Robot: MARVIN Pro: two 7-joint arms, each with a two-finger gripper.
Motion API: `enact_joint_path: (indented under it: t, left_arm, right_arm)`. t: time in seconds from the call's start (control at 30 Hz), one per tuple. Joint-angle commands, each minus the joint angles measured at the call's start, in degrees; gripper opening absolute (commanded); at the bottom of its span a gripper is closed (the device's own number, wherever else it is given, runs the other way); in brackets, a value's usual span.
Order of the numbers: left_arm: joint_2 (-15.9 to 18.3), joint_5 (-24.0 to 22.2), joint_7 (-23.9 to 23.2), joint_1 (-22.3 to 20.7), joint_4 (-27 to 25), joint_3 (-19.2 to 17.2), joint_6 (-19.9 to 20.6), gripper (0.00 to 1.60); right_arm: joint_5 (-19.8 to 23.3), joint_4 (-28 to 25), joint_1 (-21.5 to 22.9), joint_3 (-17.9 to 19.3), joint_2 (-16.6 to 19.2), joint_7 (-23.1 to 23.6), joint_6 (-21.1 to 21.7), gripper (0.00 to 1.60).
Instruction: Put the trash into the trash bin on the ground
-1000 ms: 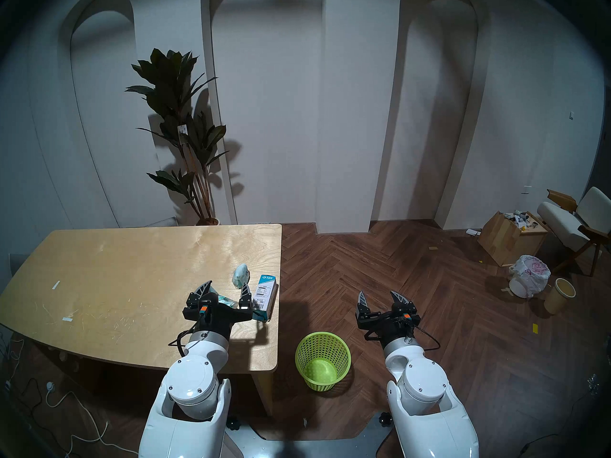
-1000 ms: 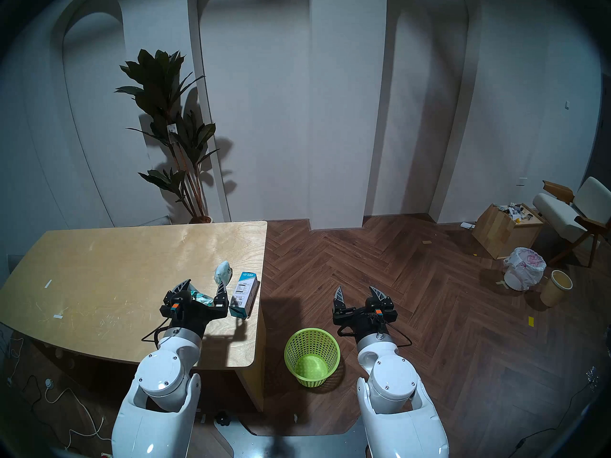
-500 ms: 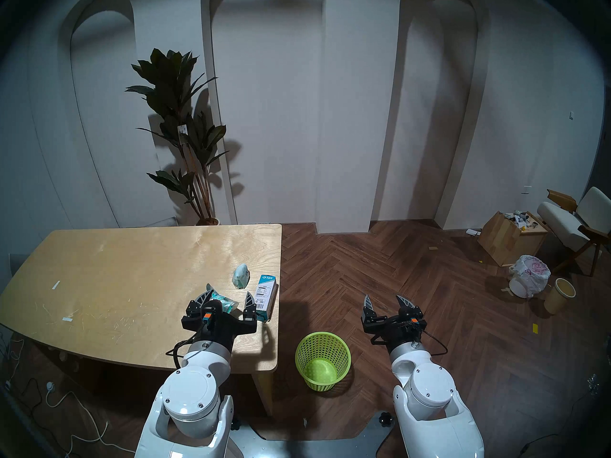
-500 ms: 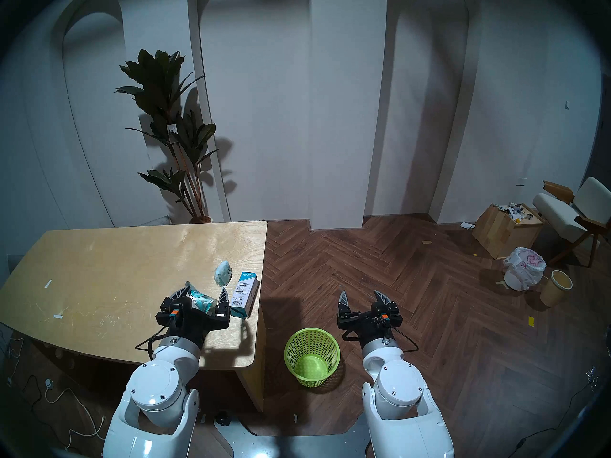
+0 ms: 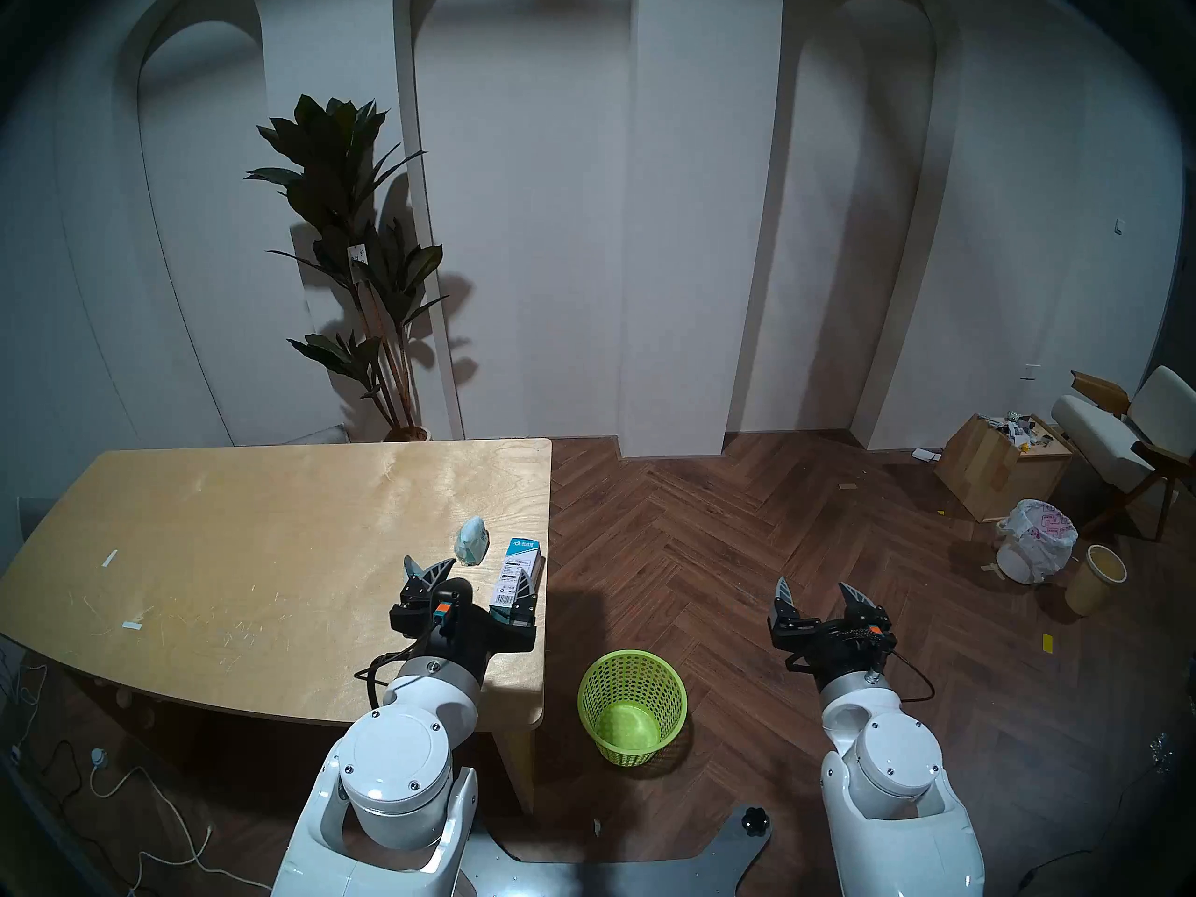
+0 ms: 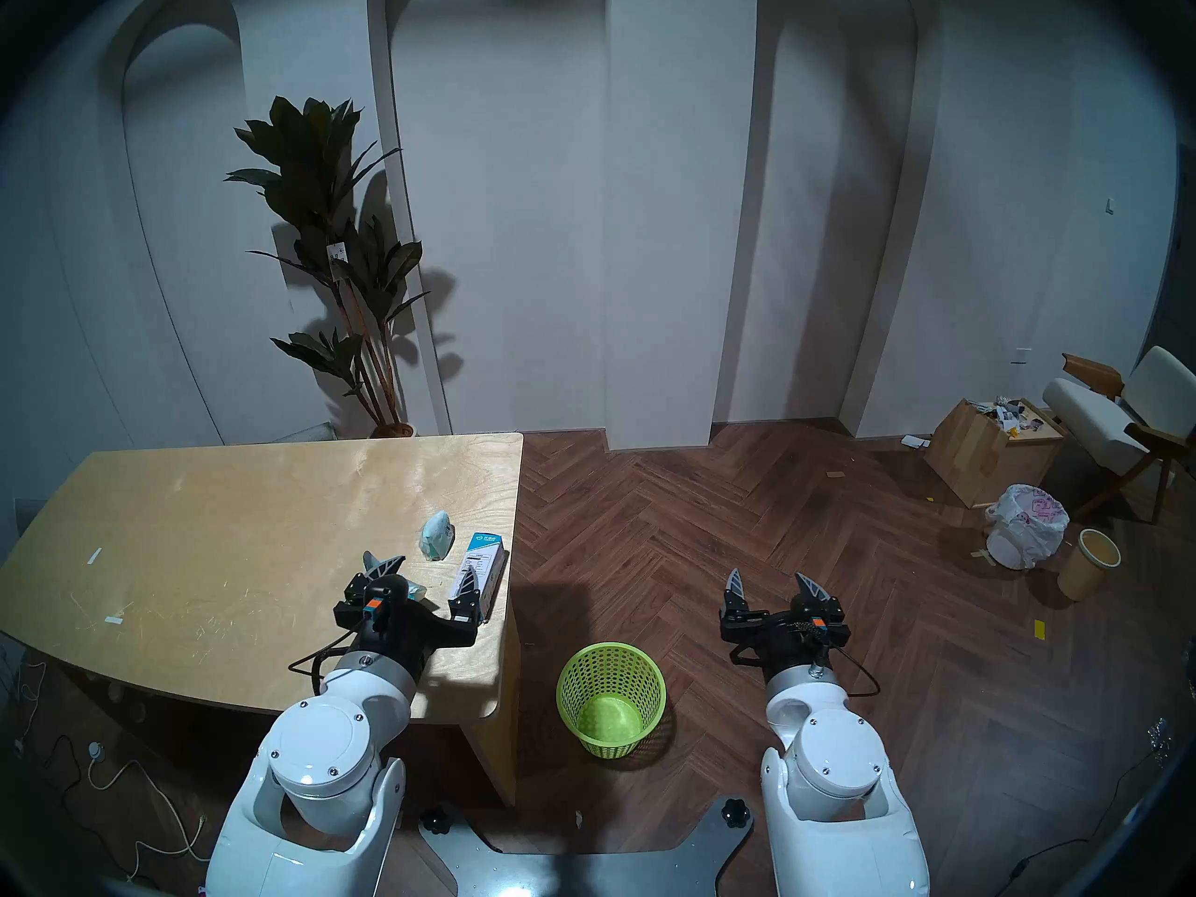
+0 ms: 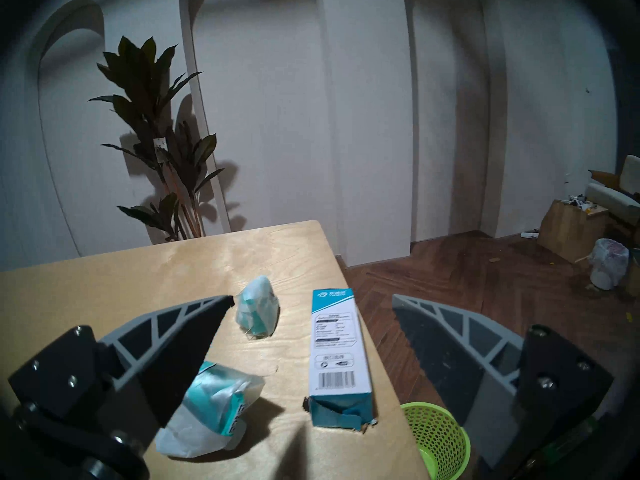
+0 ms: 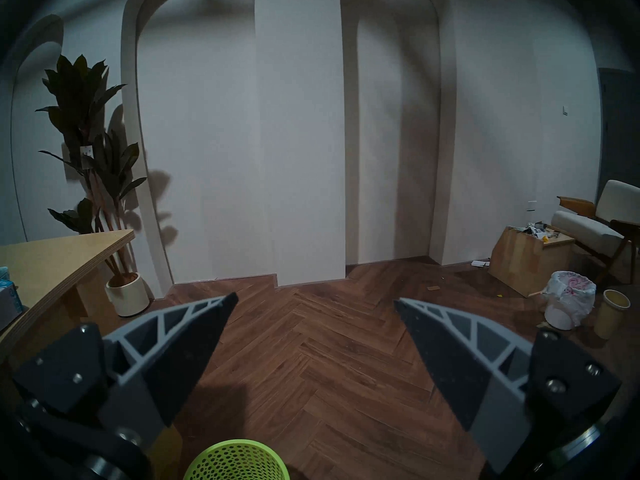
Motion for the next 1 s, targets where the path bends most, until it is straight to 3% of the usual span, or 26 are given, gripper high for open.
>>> enact_joint_path:
  t: [0.0,0.37,0.57,0.97]
  left_arm:
    - [-0.2,1.0,-3.4,-6.9,3.6,0.7,2.3,1.6]
    - [-2.7,2.7,-5.1,-12.2,8.7,0.5,3.9,1.6]
    - [-3.3,4.9,-4.9,-16.3,14.1,0.9,4.0,1.6]
    - [-4.0,9.0,0.3,-21.6,21.4,2.2,5.8,1.6]
  right_arm:
    - [2.7,-1.8,-1.7,1.5,0.4,2.1,-2.6,1.6]
    - [4.9,-2.4,-3.8,2.6,0.1,3.5,-4.3,1.6]
    - [6.0,-2.7,-4.6,3.1,0.2,4.6,-5.4,1.6]
    - [7.9,-3.1,-5.2,3.8,-0.4,5.6,-6.9,1.6]
